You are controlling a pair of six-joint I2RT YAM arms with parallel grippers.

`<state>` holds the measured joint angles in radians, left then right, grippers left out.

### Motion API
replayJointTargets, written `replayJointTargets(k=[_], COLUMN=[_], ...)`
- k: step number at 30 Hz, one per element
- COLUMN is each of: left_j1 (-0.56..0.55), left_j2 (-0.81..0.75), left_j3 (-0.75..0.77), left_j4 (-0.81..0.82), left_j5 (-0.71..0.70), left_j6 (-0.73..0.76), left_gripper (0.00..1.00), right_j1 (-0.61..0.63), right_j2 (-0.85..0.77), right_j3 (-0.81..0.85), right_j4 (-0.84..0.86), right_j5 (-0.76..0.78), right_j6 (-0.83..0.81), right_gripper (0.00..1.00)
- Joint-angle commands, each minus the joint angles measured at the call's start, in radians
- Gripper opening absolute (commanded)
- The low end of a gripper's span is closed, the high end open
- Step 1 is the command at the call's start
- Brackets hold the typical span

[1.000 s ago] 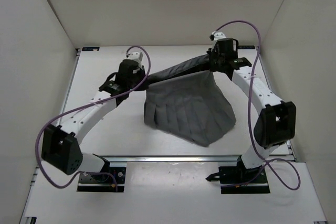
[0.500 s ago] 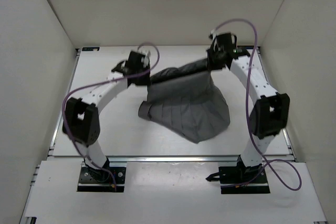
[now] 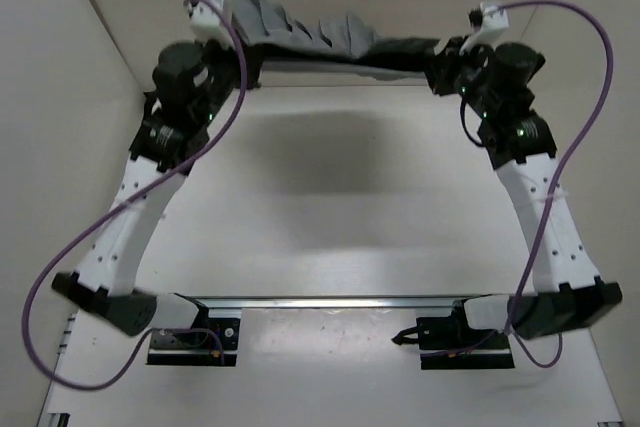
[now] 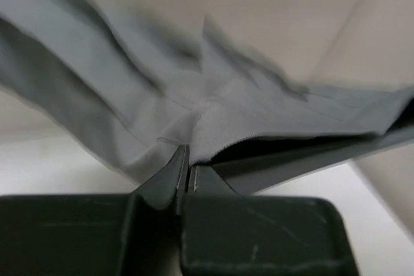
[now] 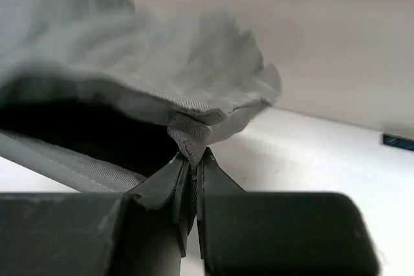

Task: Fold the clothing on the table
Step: Flatten the skirt out, then fold the skirt

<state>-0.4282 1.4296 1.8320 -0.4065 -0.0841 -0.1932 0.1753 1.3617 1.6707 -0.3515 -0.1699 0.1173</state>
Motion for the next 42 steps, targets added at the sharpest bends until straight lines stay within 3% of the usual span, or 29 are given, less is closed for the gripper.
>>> replayJointTargets(k=[1,3,8,11,16,19,22,26,28,31,35,39,42], left_j1=[0.059,0.026,0.032,0.022,-0.015,0.025,-0.015,0.043,0.071,0.091,0.118,0.114,0.14], left_j2=[-0.113,-0.246,-0.479,-0.629,-0.699,-0.628,-0.56,-0.441,-0.344,-0.064,0.314,0.477,0.418], left_j3=[-0.402,-0.607,-1.037,-1.158,-1.148,-1.114,-1.099,-1.062,-0.98,-0.781,-0.217,0.354,0.42], left_j4=[-0.006,-0.012,-0.135,-0.228,-0.304,-0.295,-0.272,-0.213,-0.189,-0.187,-0.305,-0.376,-0.293], left_j5=[-0.281,-0.295,-0.122,-0.082,-0.065,0.024,0.007,0.041,0.052,0.037,0.057,-0.031,-0.045], left_j6=[0.064,0.025,-0.179,-0.256,-0.339,-0.33,-0.328,-0.281,-0.252,-0.178,-0.082,0.0,0.0], left_gripper=[0.0,0.0,0.0,0.0,0.0,0.0,0.0,0.0,0.0,0.0,0.0,0.0,0.0], right_j1=[-0.106,-0.1,-0.05,0.022,0.099,0.064,-0.017,-0.034,-0.046,-0.063,-0.07,-0.048,-0.042], right_j2=[-0.082,-0.18,-0.379,-0.479,-0.565,-0.504,-0.442,-0.36,-0.29,-0.069,0.167,0.371,0.354], right_j3=[-0.292,-0.443,-0.849,-0.995,-1.068,-0.996,-0.957,-0.93,-0.857,-0.656,-0.178,0.392,0.503], right_j4=[-0.017,-0.03,-0.112,-0.167,-0.201,-0.21,-0.187,-0.144,-0.141,-0.158,-0.234,-0.329,-0.288], right_j5=[0.187,0.197,0.144,0.113,0.069,0.027,-0.011,-0.014,-0.013,0.006,0.081,0.22,0.238], right_j6=[-0.057,-0.036,0.044,0.117,0.194,0.167,0.156,0.142,0.108,0.05,0.001,-0.071,-0.082], right_gripper=[0.01,0.0,0.0,0.0,0.0,0.0,0.01,0.0,0.0,0.0,0.0,0.0,0.0])
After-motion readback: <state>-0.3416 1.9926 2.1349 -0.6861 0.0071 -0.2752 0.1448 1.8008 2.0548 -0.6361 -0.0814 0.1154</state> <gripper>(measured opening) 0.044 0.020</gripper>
